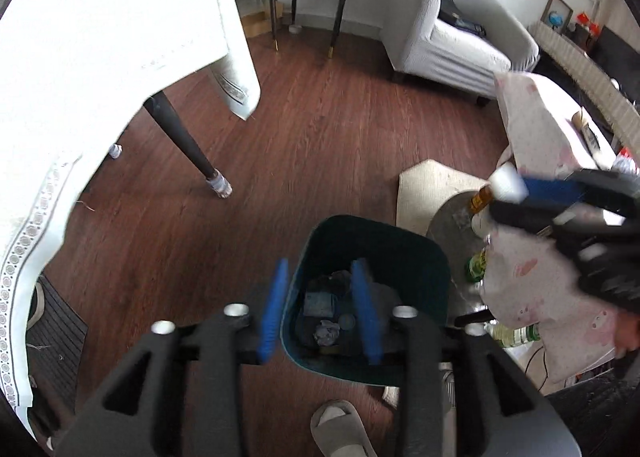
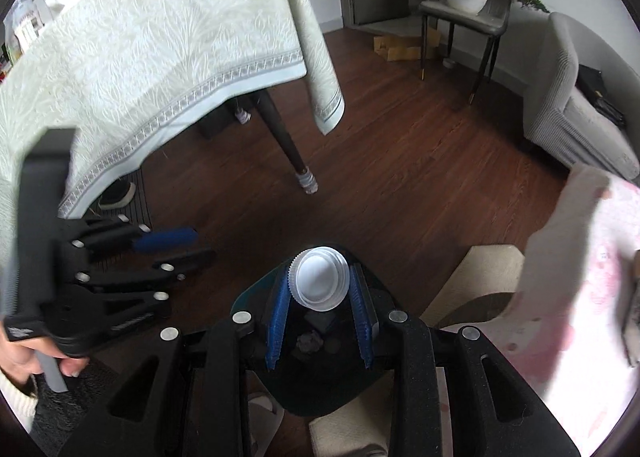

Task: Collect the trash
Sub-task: 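Carry the tape roll and lid over the green bin and open both tools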

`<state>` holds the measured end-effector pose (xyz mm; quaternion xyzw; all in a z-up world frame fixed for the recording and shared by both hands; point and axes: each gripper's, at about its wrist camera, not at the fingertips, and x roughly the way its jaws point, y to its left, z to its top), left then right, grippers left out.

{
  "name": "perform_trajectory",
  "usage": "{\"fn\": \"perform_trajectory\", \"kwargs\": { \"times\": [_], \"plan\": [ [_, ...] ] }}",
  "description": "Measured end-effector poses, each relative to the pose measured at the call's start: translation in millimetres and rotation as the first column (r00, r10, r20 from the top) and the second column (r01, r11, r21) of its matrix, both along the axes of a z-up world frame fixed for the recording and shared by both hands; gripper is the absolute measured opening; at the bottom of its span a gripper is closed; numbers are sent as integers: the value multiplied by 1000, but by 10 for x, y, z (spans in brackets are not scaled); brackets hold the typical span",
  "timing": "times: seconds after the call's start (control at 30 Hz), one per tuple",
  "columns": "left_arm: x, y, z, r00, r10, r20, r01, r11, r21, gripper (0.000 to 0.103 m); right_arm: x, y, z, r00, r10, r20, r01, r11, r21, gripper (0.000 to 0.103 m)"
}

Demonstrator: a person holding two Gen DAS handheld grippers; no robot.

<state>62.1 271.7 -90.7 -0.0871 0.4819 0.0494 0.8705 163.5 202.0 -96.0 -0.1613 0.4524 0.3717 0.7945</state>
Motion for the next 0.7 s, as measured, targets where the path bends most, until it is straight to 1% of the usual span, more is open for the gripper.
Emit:
{"fn": "perform_trajectory", "kwargs": {
  "times": [0.03,0.07,0.13,0.17,0.27,0.4,0.47,0.53,0.63,0.7],
  "plan": [
    [-17,33,10,1000,8,9,-8,1000,0,54,-13,30,-71,1000,7,-8,-7,1000,-14,30],
    [-41,58,26,1000,15,19,-15,1000,-3,57,-11,76,-144,1000,15,-18,-15,999,-33,30],
    [-65,106,56,999,21,36,-20,1000,-16,60,-15,149,-304,999,29,-35,-31,997,-76,30],
    [-78,121,70,999,23,42,-22,1000,-18,64,-18,172,-380,999,32,-44,-36,995,-94,30],
    [-96,137,134,998,25,65,-25,1000,-8,69,8,193,-630,996,30,-78,-42,988,-151,30],
    [-122,120,256,993,34,114,-29,999,-39,73,30,168,-858,991,18,-135,-40,986,-160,30],
    [-133,86,335,989,30,145,-23,998,-50,75,22,162,-923,988,20,-156,-45,986,-159,30],
    [-133,32,408,985,20,170,-13,999,-40,78,5,173,-965,987,25,-162,-52,985,-164,30],
    [-128,-32,492,981,7,194,-3,1000,-21,79,-45,198,-968,986,36,-161,-62,985,-162,31],
    [-120,-54,547,978,3,209,1,1000,-17,79,-75,202,-969,987,38,-159,-63,986,-157,38]
  ]
}}
